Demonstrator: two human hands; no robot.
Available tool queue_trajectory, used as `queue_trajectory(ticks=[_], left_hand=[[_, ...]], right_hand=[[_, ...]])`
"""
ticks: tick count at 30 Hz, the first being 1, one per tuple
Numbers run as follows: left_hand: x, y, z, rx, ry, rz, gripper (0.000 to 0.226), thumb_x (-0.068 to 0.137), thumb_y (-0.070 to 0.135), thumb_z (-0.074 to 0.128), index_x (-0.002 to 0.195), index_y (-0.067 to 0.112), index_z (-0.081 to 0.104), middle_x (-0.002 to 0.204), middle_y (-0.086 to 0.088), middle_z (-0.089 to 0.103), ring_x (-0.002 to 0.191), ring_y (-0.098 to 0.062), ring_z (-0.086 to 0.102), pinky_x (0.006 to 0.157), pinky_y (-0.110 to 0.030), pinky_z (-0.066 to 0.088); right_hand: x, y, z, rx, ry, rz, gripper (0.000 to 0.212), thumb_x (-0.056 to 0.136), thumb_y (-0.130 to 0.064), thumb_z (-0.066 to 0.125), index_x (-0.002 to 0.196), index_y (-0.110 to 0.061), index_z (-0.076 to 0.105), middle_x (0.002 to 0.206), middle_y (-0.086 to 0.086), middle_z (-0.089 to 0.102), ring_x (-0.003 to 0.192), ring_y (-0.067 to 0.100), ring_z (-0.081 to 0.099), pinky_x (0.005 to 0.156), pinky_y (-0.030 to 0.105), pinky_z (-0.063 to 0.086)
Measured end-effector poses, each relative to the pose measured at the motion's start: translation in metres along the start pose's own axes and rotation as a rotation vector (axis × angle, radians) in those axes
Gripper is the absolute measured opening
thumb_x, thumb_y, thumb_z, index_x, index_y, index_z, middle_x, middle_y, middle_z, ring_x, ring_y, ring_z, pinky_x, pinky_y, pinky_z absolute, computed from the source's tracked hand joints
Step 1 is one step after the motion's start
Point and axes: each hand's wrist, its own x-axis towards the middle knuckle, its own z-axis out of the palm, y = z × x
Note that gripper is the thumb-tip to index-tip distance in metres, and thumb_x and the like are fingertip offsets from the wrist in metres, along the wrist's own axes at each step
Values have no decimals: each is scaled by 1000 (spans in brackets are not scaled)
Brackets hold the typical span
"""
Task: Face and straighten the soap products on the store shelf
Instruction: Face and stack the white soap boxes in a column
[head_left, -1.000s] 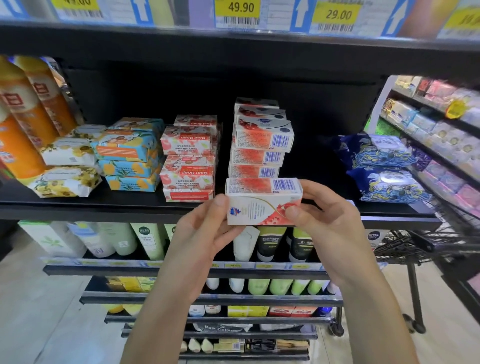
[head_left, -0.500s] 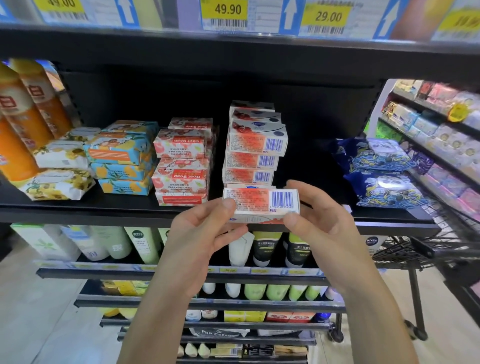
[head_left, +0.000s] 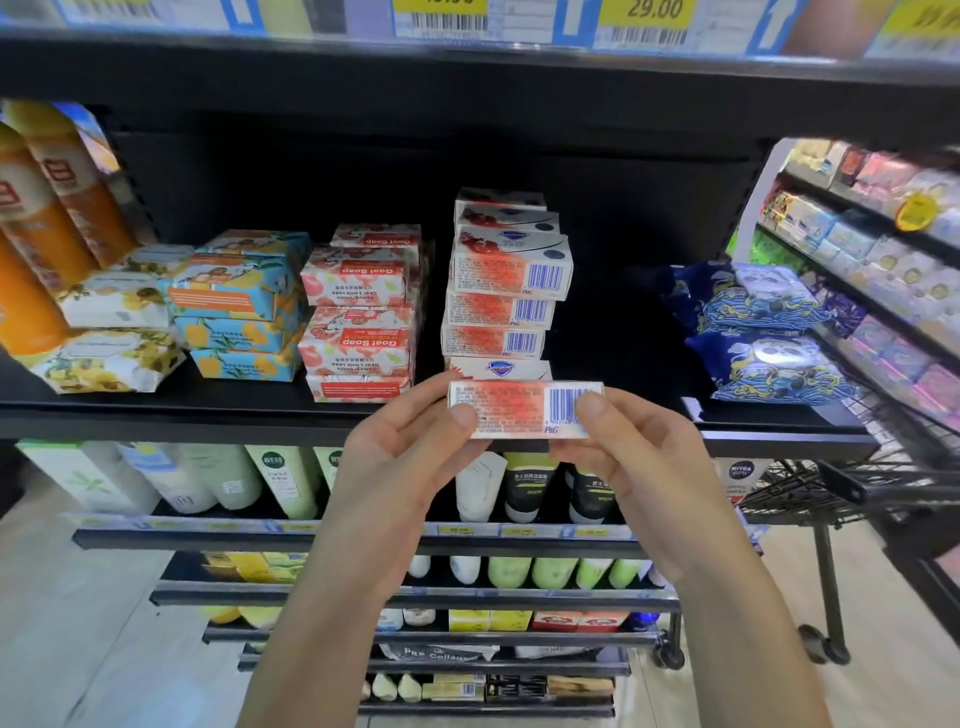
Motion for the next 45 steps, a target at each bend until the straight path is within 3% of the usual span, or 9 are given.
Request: queue_trajectory(ticks=[7,14,19,25,28,32,37,42,45], left_hand=[[-2,0,-3,-71,-15,-32,62,80,24,69,140,23,57,129,1,71,121,-16,67,104,-40,49],[-3,0,-6,-107,1,-52,44,91,25,61,132,8,63,118,-11,75,110,-26,73,97,-40,57],[-1,-2,-6,-105,56,-36,46,87,16,65,132,9,61,112,-12,77,105,-25,74,94,-38,59],[-2,-5,-2,-88,61,4,49,81,19,70,128,16,62,113,-10,77,108,-23,74,95,-36,58],[-1,-8,3,-93,36,7,54,80,19,71,133,13,59,116,-10,76,111,-24,72,96,-37,58],[0,-14,14,-37,3,3,51,82,20,73,131,17,61,117,-8,76,112,-22,72,94,-34,59],[5,-13,11,244,33,118,46,79,32,79,124,27,68,114,13,76,110,-5,70,96,-25,56],[12,-23,-6,738,154,303,48,86,39,75,132,37,61,118,29,65,116,8,59,100,-16,43],[15,-34,-12,901,185,380,55,86,42,74,137,41,54,125,33,54,123,4,53,104,-20,40]], right_hand=[[0,3,-2,57,-82,-92,47,77,-17,73,124,-18,70,122,-1,74,111,19,72,89,23,56],[3,9,-5,98,-189,-197,62,79,-4,77,137,-11,56,137,4,66,121,31,67,93,33,58],[2,7,-6,-66,-207,-222,67,84,16,70,140,-17,52,137,-2,65,131,21,60,103,36,54],[0,7,-7,-508,-45,-366,87,76,-16,89,148,-34,44,147,-19,48,141,12,46,109,31,44],[-1,6,-8,-699,2,-433,84,73,-28,91,143,-42,46,140,-31,44,132,6,50,104,14,40],[-1,4,-15,-781,40,-459,73,72,-32,91,134,-41,53,131,-25,53,123,-2,52,98,5,37],[-4,-4,-32,-753,74,-393,70,68,-53,81,132,-38,56,129,-26,55,116,-4,55,93,4,39],[4,-10,-61,-737,153,-313,66,73,-32,89,129,-44,56,127,-28,54,114,-8,55,88,17,47],[16,-16,-75,-770,188,-233,66,75,-29,89,130,-42,54,126,-18,57,106,-13,55,82,7,46]])
